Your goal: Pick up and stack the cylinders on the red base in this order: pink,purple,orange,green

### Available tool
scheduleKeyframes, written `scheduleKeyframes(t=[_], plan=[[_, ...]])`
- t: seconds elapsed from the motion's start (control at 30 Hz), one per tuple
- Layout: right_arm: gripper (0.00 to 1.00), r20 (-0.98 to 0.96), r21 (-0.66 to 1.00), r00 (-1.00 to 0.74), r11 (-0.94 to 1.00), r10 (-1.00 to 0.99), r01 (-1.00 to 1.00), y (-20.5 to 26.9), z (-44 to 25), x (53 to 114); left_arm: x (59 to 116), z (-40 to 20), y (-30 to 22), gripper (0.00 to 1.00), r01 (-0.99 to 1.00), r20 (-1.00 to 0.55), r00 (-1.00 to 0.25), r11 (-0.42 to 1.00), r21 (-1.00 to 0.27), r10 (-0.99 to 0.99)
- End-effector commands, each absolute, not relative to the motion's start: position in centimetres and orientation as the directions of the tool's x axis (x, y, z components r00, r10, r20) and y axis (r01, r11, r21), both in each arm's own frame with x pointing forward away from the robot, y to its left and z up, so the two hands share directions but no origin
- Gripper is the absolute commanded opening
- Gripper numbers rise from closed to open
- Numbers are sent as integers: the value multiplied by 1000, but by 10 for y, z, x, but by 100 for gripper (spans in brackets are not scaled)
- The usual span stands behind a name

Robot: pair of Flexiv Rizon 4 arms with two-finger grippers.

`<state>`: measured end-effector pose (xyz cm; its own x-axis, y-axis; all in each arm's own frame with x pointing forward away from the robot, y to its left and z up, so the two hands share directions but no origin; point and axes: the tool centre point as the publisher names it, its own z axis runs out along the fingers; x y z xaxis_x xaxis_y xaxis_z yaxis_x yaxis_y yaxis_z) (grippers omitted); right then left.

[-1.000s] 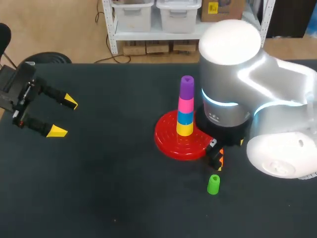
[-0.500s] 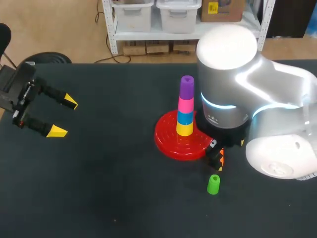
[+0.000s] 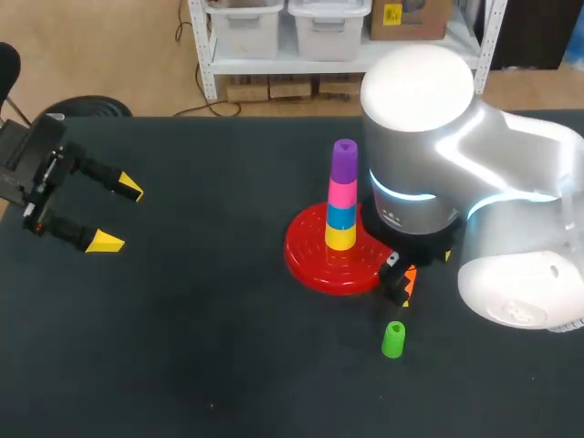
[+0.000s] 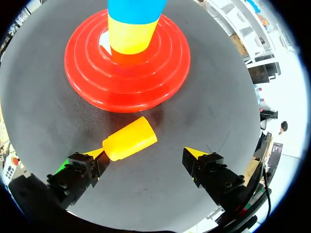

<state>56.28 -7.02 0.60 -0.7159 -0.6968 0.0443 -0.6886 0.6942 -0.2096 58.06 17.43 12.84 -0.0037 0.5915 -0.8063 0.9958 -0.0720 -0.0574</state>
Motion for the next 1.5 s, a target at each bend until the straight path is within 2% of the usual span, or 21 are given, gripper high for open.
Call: scheduleKeyframes(t=[0.03, 1.5], plan=[[100, 33, -219, -720, 698, -694, -682, -74, 8, 561, 581, 127, 174, 100, 996, -807, -1, -73, -55, 590], [100, 10, -250, -743, 718, -669, -650, -92, 29, 605, 581, 127, 174, 100, 996, -807, -1, -73, -55, 590]])
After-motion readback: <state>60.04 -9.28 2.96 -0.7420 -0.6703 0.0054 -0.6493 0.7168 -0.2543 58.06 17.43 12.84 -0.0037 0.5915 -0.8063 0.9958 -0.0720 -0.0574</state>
